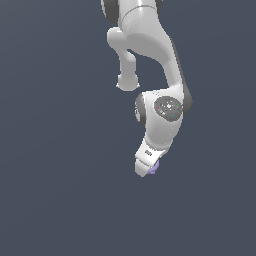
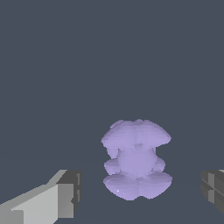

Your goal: Pick up the object and move it to a goal position.

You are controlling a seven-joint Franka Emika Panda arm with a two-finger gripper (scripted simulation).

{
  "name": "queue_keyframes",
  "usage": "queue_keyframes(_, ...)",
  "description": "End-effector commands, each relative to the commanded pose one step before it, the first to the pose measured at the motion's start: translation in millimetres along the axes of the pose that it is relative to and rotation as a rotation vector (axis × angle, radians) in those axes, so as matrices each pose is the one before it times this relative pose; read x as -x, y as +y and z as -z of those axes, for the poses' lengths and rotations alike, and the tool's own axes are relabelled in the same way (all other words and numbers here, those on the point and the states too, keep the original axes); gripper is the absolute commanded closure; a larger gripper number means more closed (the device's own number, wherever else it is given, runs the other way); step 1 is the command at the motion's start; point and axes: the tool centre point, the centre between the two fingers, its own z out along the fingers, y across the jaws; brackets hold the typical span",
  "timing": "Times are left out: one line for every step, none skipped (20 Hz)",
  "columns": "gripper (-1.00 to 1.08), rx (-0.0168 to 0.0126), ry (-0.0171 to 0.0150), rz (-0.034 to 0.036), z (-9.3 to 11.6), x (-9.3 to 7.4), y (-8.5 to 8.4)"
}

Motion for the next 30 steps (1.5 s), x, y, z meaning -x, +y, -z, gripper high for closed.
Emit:
queue_keyframes(-0.92,0.00223,0.00098,0.02868,-0.52,-2.76,1.4)
queue_keyframes(-0.92,0.00052,0.00024,0.00712,-0.16,-0.68,0.35)
queue_keyframes(-0.92,0.0004,0.00018,0.00555,-0.12,-0.53,0.27)
queue_keyframes(-0.92,0.00029,0.00013,0.00395,-0.09,-0.37,0.2)
queue_keyframes(-0.92,0.00017,0.00008,0.00238,-0.05,-0.23,0.11)
queue_keyframes(-0.92,0.00006,0.00003,0.00084,-0.01,-0.1,0.02)
queue_keyframes(-0.92,-0.0005,-0.00021,-0.00504,0.02,0.47,-0.3)
queue_keyframes(-0.92,0.0,0.0,0.0,-0.44,0.02,0.02)
queue_keyframes(-0.92,0.0,0.0,0.0,-1.33,0.07,0.06)
queue_keyframes(-0.92,0.00005,0.00001,0.00049,-2.17,-0.12,-0.14)
queue_keyframes(-0.92,0.0,0.0,0.0,-3.07,0.18,0.12)
queue_keyframes(-0.92,0.00006,0.00002,0.00069,-3.9,-0.1,-0.19)
queue_keyframes(-0.92,0.00004,0.00001,0.00049,-4.76,0.07,-0.08)
queue_keyframes(-0.92,0.00005,0.00002,0.00069,-5.58,0.04,-0.16)
queue_keyframes(-0.92,0.00005,0.00002,0.00069,-6.34,0.11,-0.16)
queue_keyframes(-0.92,0.00006,0.00003,0.00084,-6.0,0.02,-0.25)
queue_keyframes(-0.92,0.00003,0.00002,0.00049,-5.13,0.13,-0.1)
queue_keyframes(-0.92,0.00004,0.00002,0.00049,-4.25,0.04,-0.09)
queue_keyframes(-0.92,0.00004,0.00002,0.00049,-3.37,-0.07,-0.08)
queue_keyframes(-0.92,0.0,0.0,0.0,-2.52,0.07,0.18)
queue_keyframes(-0.92,0.0,0.0,0.0,-1.64,-0.06,0.21)
queue_keyframes(-0.92,0.0,0.0,0.0,-0.75,-0.18,0.25)
queue_keyframes(-0.92,0.0,0.0,0.0,0.13,-0.31,0.29)
queue_keyframes(-0.92,0.0,0.0,0.0,0.7,-0.33,0.25)
queue_keyframes(-0.92,0.0,0.0,0.0,0.3,-0.11,0.08)
queue_keyframes(1.08,0.0,0.0,0.0,0.0,0.0,0.0)
queue_keyframes(1.08,0.0,0.0,0.0,0.0,0.0,0.0)
queue_keyframes(1.08,0.0,0.0,0.0,0.0,0.0,0.0)
queue_keyframes(1.08,0.0,0.0,0.0,0.0,0.0,0.0)
queue_keyframes(1.08,0.0,0.0,0.0,0.0,0.0,0.0)
